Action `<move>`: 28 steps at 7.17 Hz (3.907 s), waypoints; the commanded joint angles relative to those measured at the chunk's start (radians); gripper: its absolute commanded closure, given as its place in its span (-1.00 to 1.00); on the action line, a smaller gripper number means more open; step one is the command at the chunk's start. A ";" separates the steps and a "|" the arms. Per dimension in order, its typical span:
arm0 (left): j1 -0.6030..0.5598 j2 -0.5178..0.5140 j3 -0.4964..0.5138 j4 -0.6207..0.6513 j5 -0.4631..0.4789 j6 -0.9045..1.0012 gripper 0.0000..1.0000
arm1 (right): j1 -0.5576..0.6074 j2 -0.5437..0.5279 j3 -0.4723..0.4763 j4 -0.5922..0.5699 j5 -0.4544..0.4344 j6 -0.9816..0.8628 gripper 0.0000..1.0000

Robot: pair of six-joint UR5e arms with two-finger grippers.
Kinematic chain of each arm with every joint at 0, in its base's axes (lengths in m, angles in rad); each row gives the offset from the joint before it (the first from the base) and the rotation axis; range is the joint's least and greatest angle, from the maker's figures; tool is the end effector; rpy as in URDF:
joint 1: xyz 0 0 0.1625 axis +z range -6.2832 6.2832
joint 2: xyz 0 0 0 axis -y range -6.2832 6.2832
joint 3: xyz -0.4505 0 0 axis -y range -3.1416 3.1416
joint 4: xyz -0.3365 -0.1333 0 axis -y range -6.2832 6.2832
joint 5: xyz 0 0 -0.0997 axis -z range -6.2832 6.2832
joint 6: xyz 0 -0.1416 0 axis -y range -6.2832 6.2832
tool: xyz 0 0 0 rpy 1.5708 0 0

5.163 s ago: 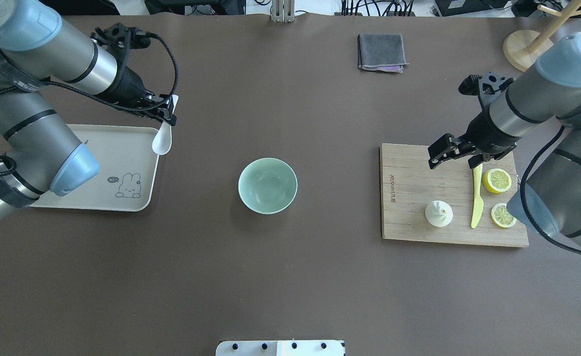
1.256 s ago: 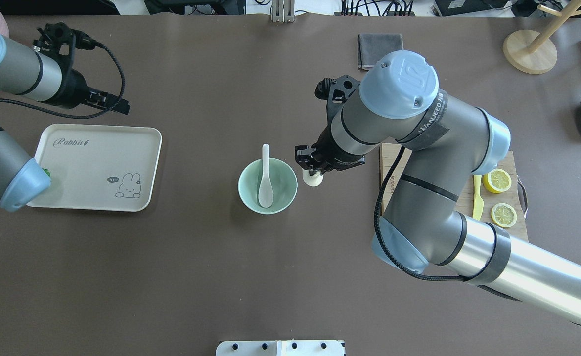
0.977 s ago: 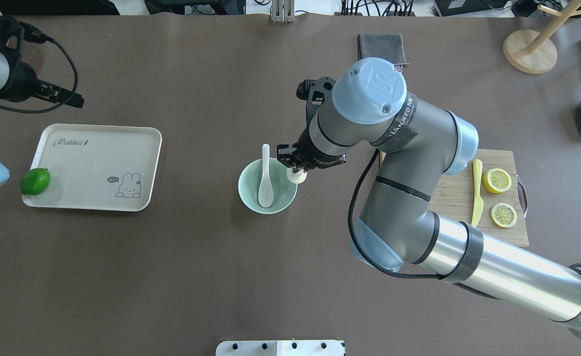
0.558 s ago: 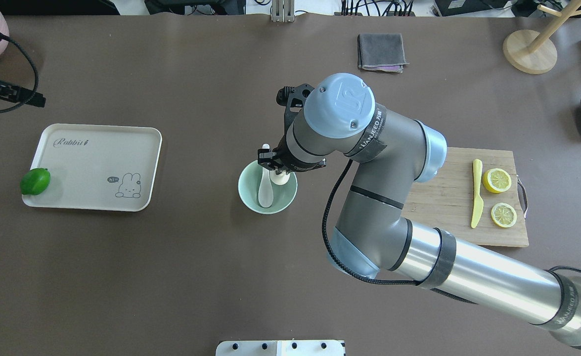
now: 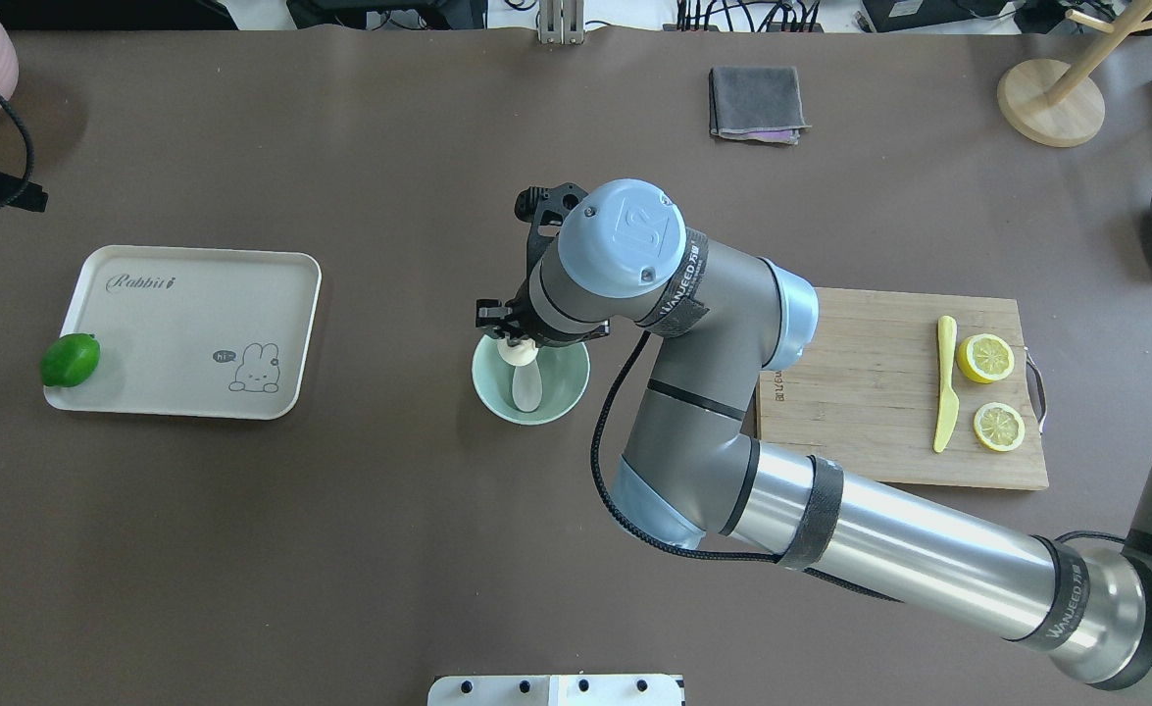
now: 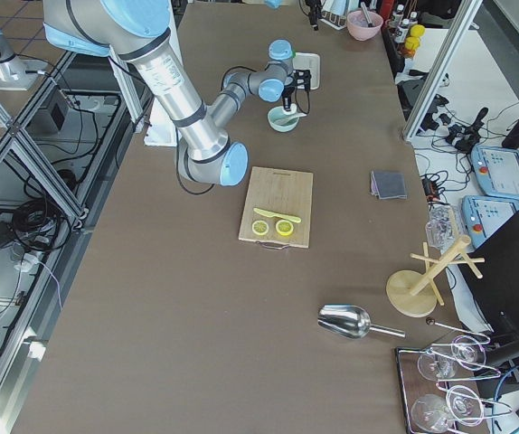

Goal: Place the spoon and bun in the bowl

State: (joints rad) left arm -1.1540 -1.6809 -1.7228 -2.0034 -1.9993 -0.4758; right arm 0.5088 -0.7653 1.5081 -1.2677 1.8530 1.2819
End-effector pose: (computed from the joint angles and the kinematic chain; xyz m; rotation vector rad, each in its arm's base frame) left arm 0.1479 -0.5180 0.5582 0.4392 0.6655 0.0930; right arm -0.6009 -0.4426 0.2289 0.1674 -1.0556 0.0510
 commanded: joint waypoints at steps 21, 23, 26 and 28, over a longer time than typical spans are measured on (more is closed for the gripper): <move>-0.460 0.151 -0.049 0.459 -0.260 0.402 -0.96 | 1.050 -0.879 0.178 -0.343 0.511 -1.220 -1.00; -0.457 0.188 -0.034 0.451 -0.262 0.410 -0.96 | 1.051 -0.881 0.170 -0.343 0.505 -1.219 -1.00; -0.454 0.188 -0.035 0.451 -0.263 0.407 -0.96 | 1.051 -0.882 0.169 -0.344 0.508 -1.217 -1.00; -0.440 0.188 -0.035 0.451 -0.331 0.405 -0.96 | 1.051 -0.882 0.169 -0.344 0.512 -1.216 -1.00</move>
State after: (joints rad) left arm -1.6027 -1.4922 -1.7573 -1.5524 -2.2942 -0.0692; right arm 1.5600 -1.6474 1.6767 -1.6122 2.3620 0.0654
